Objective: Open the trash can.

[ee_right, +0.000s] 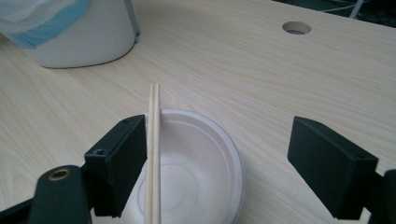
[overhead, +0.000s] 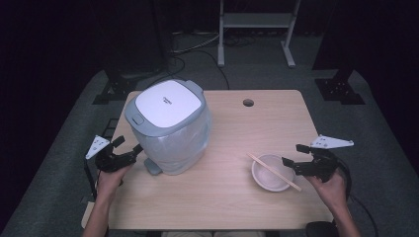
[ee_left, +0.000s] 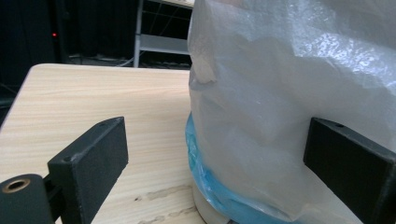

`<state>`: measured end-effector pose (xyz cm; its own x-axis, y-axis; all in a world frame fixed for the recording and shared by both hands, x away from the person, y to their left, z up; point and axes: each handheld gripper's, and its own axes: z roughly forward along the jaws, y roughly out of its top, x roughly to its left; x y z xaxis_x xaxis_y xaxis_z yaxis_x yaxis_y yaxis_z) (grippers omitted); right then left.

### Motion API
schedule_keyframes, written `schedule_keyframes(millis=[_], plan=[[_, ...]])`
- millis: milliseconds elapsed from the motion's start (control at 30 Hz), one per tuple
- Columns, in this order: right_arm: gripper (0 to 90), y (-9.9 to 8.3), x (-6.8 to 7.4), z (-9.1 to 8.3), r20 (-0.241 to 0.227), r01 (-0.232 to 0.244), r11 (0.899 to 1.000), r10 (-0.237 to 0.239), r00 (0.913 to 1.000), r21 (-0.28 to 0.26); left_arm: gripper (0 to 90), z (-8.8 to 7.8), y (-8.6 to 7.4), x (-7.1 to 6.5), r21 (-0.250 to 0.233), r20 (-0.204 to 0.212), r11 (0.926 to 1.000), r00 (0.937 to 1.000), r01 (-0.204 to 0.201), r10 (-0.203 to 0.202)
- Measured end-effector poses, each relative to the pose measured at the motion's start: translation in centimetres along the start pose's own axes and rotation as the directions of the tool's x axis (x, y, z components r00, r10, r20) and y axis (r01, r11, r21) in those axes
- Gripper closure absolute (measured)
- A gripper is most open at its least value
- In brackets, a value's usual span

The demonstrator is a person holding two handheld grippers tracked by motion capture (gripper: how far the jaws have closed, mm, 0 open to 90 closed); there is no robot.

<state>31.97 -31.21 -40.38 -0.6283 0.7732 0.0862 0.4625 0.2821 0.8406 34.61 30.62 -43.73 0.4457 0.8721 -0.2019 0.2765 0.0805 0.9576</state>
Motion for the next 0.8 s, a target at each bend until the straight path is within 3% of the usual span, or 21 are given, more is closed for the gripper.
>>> schedule_keyframes(millis=[233,533,667,800], plan=[[18.4,0.0,-0.2,-0.2,-0.001,-0.005,1.000,0.005,1.0000,-0.008,5.4,1.4,0.2,-1.2,0.014,0.047,0.9993,0.9983,-0.034,0.033],[18.4,0.0,-0.2,-0.4,-0.002,-0.005,1.000,0.005,1.0000,-0.012,5.4,3.1,0.7,-2.9,0.035,0.111,0.9948,0.9896,-0.095,0.091],[18.4,-0.1,-0.3,-0.4,-0.005,-0.005,1.000,0.005,1.0000,-0.011,5.4,3.7,0.8,-3.3,0.033,0.151,0.9917,0.9815,-0.124,0.118],[18.4,0.0,-0.3,-0.4,-0.010,0.000,1.000,0.000,1.0000,-0.004,5.3,4.1,1.1,-2.8,0.020,0.195,0.9830,0.9649,-0.183,0.175]])
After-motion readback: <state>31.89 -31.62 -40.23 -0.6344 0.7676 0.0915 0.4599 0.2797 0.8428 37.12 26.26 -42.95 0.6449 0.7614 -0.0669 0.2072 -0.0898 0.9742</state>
